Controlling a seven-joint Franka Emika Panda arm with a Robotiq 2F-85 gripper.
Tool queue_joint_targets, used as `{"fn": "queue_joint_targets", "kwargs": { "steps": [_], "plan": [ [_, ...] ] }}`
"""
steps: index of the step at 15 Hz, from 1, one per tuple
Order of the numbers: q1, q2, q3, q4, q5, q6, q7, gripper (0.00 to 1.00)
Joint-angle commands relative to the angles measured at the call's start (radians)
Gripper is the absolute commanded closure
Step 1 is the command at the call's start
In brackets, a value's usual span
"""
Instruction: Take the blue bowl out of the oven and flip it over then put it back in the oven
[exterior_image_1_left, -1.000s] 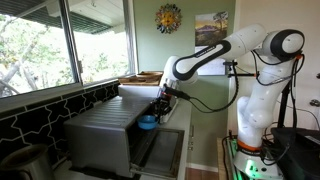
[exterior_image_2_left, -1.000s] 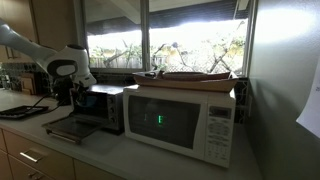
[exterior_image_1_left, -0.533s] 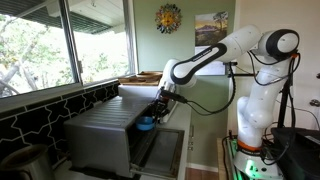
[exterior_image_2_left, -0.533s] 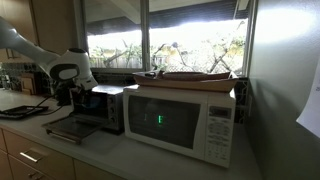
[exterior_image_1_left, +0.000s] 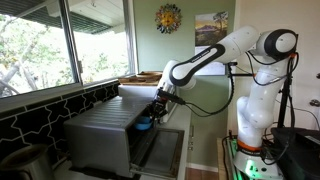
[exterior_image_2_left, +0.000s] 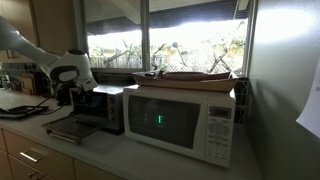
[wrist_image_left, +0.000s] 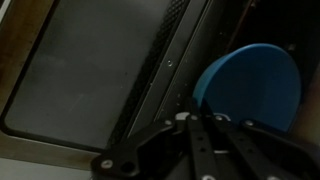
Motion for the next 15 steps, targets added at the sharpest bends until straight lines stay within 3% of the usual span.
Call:
{"fn": "queue_joint_targets", "kwargs": {
  "steps": [1,3,4,6,15],
  "plan": [
    [0.023,0.028,-0.004,-0.009,0.038,0.042,0.009,0.99],
    [0.026,0.033,-0.004,-0.007,0.051,0.041,0.004,0.99],
    [0.028,0.034,-0.004,-0.006,0.058,0.041,0.001,0.71],
    [0.029,0.038,-0.004,-0.007,0.07,0.04,-0.001,0.64],
    [0.057,0.033,-0.017,-0.027,0.151,0.053,-0.079,0.0]
  ]
}}
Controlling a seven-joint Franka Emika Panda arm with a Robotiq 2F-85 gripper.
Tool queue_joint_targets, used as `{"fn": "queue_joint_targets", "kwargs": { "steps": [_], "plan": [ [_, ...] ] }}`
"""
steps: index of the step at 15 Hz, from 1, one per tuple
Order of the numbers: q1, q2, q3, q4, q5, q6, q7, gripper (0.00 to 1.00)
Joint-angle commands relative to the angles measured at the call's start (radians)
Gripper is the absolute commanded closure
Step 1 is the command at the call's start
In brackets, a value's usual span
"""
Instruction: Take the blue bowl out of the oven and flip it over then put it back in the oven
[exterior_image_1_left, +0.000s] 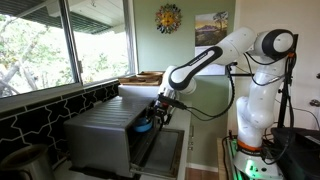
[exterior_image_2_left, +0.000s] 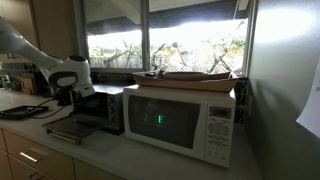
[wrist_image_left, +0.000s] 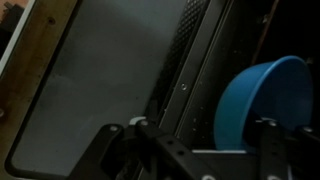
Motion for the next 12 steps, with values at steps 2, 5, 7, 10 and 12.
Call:
{"fn": "queue_joint_targets", "kwargs": {
  "steps": [2,5,7,10,12],
  "plan": [
    [0.034,-0.017,-0.019,-0.011,0.093,0.065,-0.115,0.0],
    [0.052,-0.035,-0.027,-0.027,0.147,0.085,-0.257,0.0],
    [0.057,-0.05,-0.027,-0.034,0.168,0.095,-0.362,0.0],
    [0.067,-0.075,-0.032,-0.042,0.177,0.117,-0.513,0.0],
    [0.073,-0.092,-0.038,-0.041,0.184,0.14,-0.583,0.0]
  ]
}}
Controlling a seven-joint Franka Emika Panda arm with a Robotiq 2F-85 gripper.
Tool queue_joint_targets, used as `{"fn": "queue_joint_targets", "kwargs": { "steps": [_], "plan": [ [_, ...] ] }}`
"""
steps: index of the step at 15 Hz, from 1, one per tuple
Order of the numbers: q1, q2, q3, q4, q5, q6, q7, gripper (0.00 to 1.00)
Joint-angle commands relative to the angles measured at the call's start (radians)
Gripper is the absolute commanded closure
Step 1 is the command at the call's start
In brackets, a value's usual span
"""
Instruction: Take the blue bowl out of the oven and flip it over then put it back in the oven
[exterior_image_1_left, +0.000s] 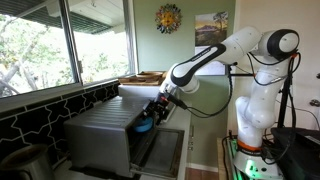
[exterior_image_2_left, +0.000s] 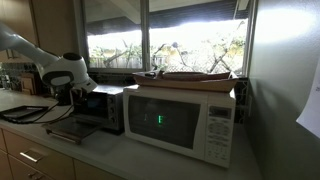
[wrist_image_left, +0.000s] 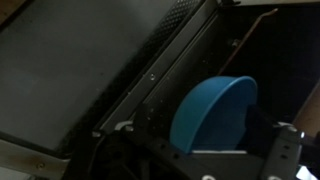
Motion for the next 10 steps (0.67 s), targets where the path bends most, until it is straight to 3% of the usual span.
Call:
{"fn": "queue_joint_targets", "kwargs": {
  "steps": [1,5,10],
  "plan": [
    [0.034,-0.048,-0.03,-0.018,0.043,0.044,-0.146,0.0],
    [0.043,-0.094,-0.067,-0.026,0.029,-0.031,-0.25,0.0],
    [-0.018,-0.218,-0.092,-0.032,-0.169,-0.283,-0.279,0.0]
  ]
}}
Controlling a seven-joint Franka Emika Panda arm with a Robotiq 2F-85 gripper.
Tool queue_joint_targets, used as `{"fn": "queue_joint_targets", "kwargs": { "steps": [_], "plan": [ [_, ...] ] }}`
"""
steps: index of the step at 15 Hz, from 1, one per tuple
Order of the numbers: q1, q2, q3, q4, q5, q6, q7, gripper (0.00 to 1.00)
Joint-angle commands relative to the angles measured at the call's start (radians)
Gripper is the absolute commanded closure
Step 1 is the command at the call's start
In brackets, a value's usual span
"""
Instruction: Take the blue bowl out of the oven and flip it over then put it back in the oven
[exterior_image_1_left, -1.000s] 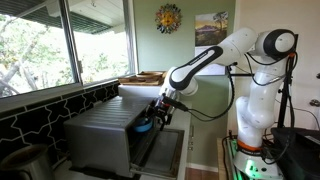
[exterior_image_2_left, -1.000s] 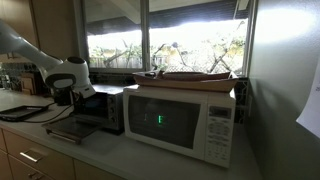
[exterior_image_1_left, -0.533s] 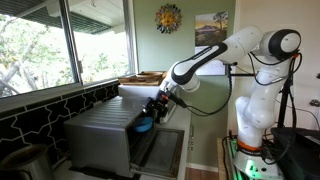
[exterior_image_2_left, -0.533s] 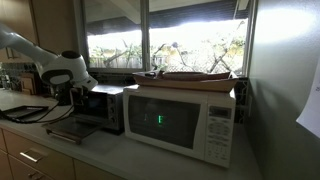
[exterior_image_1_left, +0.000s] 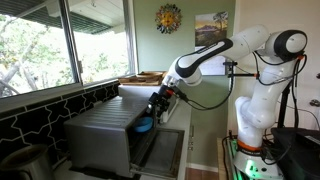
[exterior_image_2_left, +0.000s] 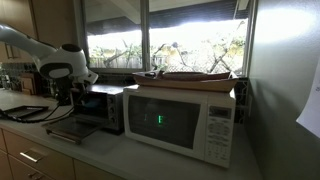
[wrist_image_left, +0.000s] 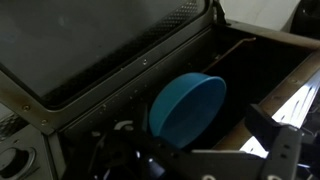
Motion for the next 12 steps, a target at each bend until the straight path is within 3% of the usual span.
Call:
{"fn": "queue_joint_targets", "kwargs": {
  "steps": [1,5,12],
  "plan": [
    [-0.047,-0.129,-0.018,-0.026,-0.179,-0.213,0.002,0.0],
    [-0.067,-0.219,-0.031,-0.007,-0.35,-0.393,-0.016,0.0],
    [-0.074,-0.368,-0.04,-0.022,-0.459,-0.414,-0.036,0.0]
  ]
}}
